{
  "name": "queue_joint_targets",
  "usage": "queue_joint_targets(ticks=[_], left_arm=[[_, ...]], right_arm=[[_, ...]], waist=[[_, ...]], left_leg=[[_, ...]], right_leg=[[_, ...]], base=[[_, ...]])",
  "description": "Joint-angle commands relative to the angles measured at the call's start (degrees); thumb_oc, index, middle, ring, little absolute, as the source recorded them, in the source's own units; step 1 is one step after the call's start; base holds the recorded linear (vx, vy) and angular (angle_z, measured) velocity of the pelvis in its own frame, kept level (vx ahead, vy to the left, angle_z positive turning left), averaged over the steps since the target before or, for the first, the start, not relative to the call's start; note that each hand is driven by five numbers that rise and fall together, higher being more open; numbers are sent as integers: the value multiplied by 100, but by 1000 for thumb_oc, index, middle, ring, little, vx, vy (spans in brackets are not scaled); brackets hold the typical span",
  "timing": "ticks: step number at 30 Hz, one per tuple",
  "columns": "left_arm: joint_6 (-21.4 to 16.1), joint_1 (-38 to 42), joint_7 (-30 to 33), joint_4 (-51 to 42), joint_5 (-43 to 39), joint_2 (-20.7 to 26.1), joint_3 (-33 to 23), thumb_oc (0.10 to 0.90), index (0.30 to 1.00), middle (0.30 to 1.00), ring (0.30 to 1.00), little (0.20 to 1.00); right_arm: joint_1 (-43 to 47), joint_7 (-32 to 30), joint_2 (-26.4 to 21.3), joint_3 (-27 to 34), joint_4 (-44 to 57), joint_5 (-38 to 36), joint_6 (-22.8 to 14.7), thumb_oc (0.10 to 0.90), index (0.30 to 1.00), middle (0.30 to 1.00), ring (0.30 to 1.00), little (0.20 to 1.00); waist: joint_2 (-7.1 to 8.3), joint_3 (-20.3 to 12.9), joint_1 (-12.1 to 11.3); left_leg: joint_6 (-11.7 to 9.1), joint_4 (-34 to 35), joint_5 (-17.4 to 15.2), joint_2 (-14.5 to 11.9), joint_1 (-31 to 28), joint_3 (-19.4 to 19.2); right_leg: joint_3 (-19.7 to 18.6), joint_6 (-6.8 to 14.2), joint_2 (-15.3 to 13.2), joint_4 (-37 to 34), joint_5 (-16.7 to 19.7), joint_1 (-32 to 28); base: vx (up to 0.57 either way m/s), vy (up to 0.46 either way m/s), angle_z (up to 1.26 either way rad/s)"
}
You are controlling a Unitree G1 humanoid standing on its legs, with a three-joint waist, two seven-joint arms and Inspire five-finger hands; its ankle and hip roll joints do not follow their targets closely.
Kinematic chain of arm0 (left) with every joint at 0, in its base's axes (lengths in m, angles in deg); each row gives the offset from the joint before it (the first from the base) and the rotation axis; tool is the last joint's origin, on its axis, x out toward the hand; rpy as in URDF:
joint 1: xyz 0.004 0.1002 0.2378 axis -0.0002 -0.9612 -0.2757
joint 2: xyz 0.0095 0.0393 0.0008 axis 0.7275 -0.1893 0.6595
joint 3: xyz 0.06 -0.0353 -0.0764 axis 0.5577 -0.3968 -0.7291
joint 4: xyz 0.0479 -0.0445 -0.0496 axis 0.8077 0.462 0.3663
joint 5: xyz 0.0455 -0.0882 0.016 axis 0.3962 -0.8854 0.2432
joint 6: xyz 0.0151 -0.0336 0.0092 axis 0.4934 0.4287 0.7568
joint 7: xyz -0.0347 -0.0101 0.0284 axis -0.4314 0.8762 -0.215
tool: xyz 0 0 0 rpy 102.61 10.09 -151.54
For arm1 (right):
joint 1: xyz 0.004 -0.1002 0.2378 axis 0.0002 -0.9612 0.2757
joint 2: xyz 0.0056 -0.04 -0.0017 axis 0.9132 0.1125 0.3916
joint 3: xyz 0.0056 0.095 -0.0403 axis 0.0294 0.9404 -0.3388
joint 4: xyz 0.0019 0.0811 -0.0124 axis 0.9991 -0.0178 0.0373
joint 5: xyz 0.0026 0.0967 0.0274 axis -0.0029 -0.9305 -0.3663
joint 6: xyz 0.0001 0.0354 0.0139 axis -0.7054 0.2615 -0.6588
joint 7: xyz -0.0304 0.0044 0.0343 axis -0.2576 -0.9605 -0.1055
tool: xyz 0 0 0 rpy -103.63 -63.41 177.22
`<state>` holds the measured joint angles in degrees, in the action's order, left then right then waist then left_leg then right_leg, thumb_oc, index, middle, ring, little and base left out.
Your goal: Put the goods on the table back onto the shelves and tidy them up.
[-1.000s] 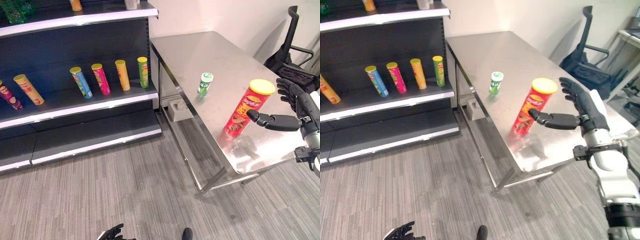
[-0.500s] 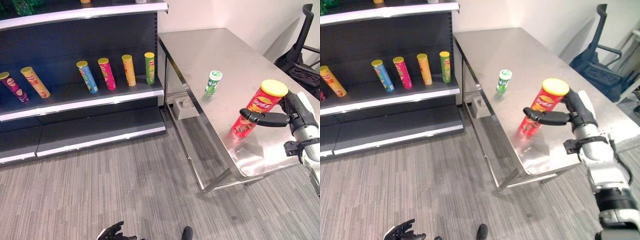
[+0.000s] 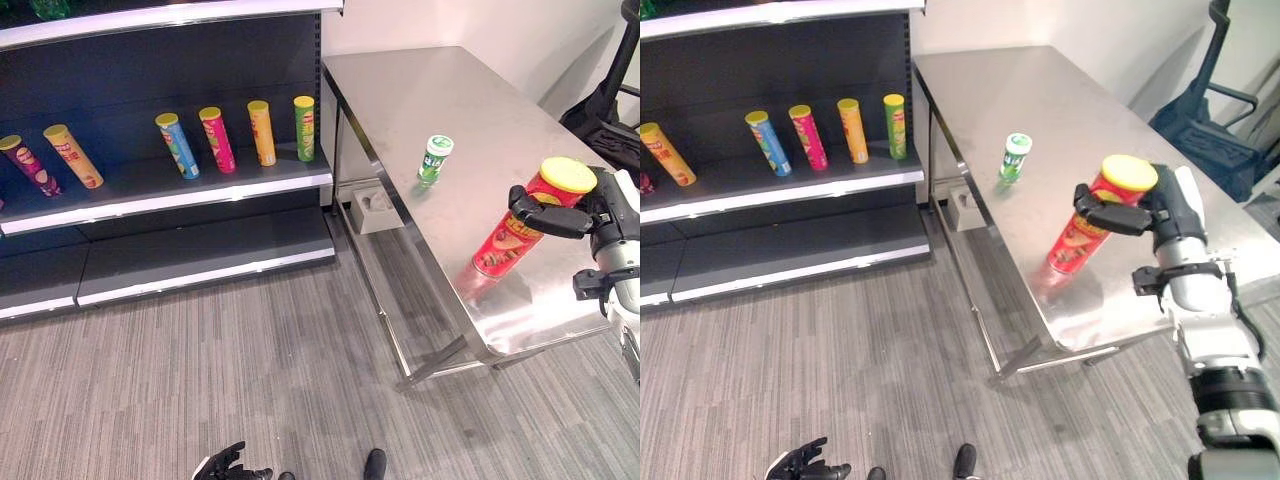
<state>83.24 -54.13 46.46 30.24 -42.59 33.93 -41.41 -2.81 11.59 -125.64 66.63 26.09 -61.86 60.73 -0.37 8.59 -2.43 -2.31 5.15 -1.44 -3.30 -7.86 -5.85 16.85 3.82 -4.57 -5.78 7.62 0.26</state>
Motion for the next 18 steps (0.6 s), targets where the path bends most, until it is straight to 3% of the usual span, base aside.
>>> queue_joint_targets(ticks=[1,7,9,10,12,14,15,16,18], left_arm=[[-216,56,78,-73,-125,403,-26,800,900,900,900,900],[-226,-35,153,-175,-240,441,-297,800,900,900,900,900],[-251,112,228,-452,-431,581,-276,800,900,900,900,900],[-261,199,252,-492,-508,594,-254,800,900,900,900,900],[-259,206,242,-521,-514,594,-239,800,900,900,900,900],[-278,236,227,-521,-452,636,-196,800,900,900,900,900],[-313,306,256,-500,-433,670,-144,800,900,900,900,900],[-318,314,258,-491,-434,664,-147,800,900,900,900,900],[-341,318,288,-469,-333,618,-158,800,900,900,900,900]], right_arm=[[413,-381,-501,706,902,-121,-536,400,300,300,300,300],[460,-719,-81,1432,2596,54,-985,400,300,300,300,300],[905,-837,1,1480,3199,14,-1210,400,300,300,300,300],[1019,-864,60,1460,3313,-34,-1270,400,300,300,300,300],[1019,-843,77,1460,3365,-32,-1251,400,300,300,300,300],[1132,-792,110,1378,3455,-108,-1292,400,300,300,300,300],[1205,-816,83,1315,3492,-144,-1338,400,300,300,300,300],[1223,-822,79,1301,3483,-141,-1342,400,300,300,300,300],[936,-765,76,1360,3620,-77,-1242,400,300,300,300,300]], waist=[[450,-369,-134],[416,-431,-226],[518,-62,-413],[533,-16,-482],[530,-34,-479],[555,-23,-502],[580,16,-444],[569,2,-431],[455,-80,-298]], left_leg=[[-263,-15,124,-248,199,-226],[-334,-15,174,-427,164,-77],[-422,-751,199,-449,779,186],[-492,-1002,178,-481,1114,363],[-545,-970,216,-564,1174,452],[-640,-769,414,-847,1229,560],[-733,-552,774,-1338,1310,466],[-748,-477,820,-1353,1292,468],[-916,-15,1312,-1939,1382,-77]], right_leg=[[-50,563,-418,78,-486,-696],[-56,451,-247,78,-668,-753],[15,329,-235,78,-724,-730],[260,328,-254,78,-737,-725],[387,338,-236,78,-746,-740],[489,404,-293,78,-723,-735],[590,514,-522,78,-698,-674],[599,510,-505,78,-703,-662],[681,687,-772,80,-723,-672]], base=[[8,-59,0],[1,-109,4],[-247,-142,27],[-215,-74,64],[-14,23,90],[4,240,71],[-21,322,57],[-9,379,56],[141,528,68]])
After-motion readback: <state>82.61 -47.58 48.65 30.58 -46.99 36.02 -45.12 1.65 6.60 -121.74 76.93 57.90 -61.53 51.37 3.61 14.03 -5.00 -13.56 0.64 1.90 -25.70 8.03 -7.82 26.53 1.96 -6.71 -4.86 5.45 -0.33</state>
